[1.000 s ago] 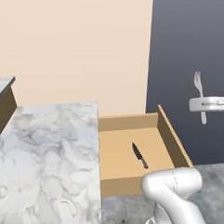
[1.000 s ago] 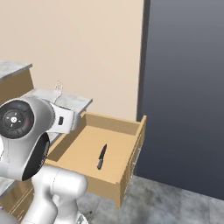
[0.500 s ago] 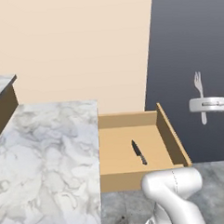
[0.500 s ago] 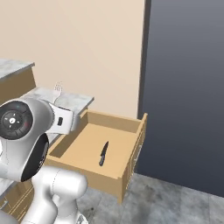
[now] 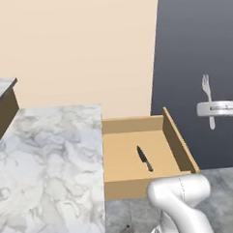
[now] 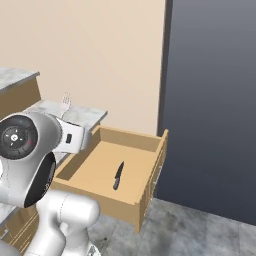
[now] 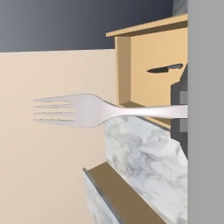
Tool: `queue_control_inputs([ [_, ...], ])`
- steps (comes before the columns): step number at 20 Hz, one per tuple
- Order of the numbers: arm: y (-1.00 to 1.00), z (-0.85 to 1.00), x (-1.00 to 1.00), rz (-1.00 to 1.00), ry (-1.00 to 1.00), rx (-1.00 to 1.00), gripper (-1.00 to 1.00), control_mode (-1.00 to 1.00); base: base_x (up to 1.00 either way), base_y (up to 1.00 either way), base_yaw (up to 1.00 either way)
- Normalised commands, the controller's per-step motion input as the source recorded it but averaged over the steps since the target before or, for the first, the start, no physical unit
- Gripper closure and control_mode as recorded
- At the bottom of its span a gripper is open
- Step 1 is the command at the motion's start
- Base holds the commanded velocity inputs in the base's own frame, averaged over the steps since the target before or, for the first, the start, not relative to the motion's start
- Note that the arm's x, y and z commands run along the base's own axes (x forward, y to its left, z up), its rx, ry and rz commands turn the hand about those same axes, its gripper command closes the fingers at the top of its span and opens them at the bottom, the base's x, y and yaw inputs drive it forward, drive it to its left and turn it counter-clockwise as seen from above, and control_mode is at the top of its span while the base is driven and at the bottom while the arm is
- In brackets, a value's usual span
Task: Pick up the metallic utensils from the counter and place them in the open drawer. Make sure not to pick up any wooden utensils.
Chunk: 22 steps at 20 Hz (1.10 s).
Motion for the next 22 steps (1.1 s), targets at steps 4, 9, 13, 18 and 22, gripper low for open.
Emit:
queue_control_inputs([
  [4,0.04,-0.17,0.35,0.00,0.08,0.00,1.00,-1.00,0.01,0.00,0.00],
  [9,0.14,-0.72,0.98,0.02,0.34,0.00,1.00,-1.00,0.00,0.00,0.00],
  [13,0.13,-0.94,1.00,0.02,0.38,0.00,1.00,-1.00,0.00,0.00,0.00],
  [18,0.08,-0.97,1.00,0.01,0.34,0.00,1.00,-1.00,0.00,0.00,0.00],
  [22,0.00,-0.78,0.93,0.02,0.25,-0.02,1.00,-1.00,0.00,0.00,0.00],
])
